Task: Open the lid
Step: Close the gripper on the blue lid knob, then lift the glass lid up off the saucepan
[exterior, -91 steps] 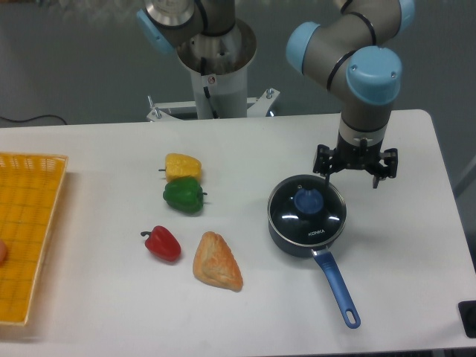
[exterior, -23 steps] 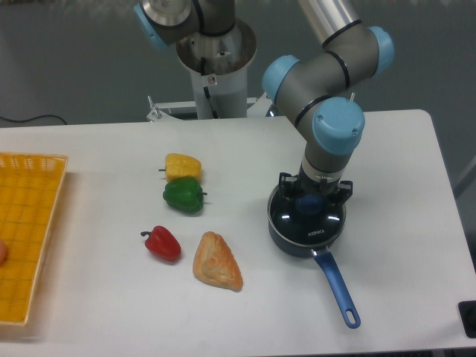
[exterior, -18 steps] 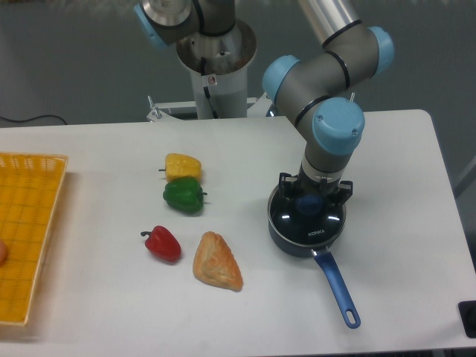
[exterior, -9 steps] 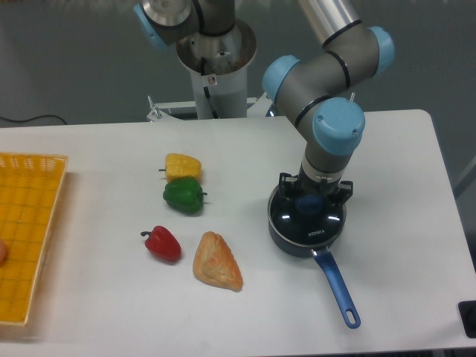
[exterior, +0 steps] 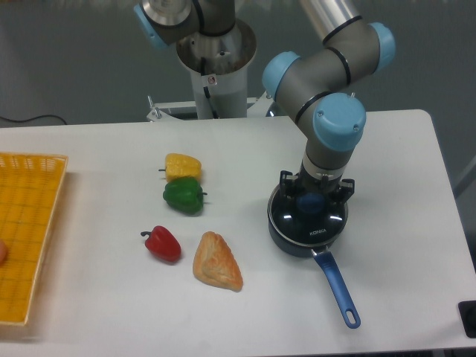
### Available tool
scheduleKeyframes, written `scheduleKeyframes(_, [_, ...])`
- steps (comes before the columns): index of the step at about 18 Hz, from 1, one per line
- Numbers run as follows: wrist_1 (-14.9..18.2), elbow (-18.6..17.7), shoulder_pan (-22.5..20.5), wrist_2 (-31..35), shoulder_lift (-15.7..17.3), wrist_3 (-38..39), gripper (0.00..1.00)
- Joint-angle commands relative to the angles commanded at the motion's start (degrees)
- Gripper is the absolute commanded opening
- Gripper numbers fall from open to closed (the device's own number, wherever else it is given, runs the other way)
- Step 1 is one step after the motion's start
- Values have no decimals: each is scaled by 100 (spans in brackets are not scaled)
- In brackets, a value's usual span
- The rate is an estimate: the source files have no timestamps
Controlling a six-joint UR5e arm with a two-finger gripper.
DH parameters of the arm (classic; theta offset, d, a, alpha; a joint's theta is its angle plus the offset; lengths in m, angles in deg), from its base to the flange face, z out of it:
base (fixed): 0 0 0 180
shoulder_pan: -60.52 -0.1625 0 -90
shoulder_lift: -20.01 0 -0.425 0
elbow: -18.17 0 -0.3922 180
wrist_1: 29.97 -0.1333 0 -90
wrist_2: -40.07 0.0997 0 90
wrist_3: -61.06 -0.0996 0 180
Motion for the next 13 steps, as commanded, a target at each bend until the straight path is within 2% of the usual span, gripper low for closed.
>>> scheduleKeyframes(6, [500, 281, -61, 105, 0, -658, 37])
scheduleKeyframes(13, [536, 290, -369, 237, 79, -1519, 37])
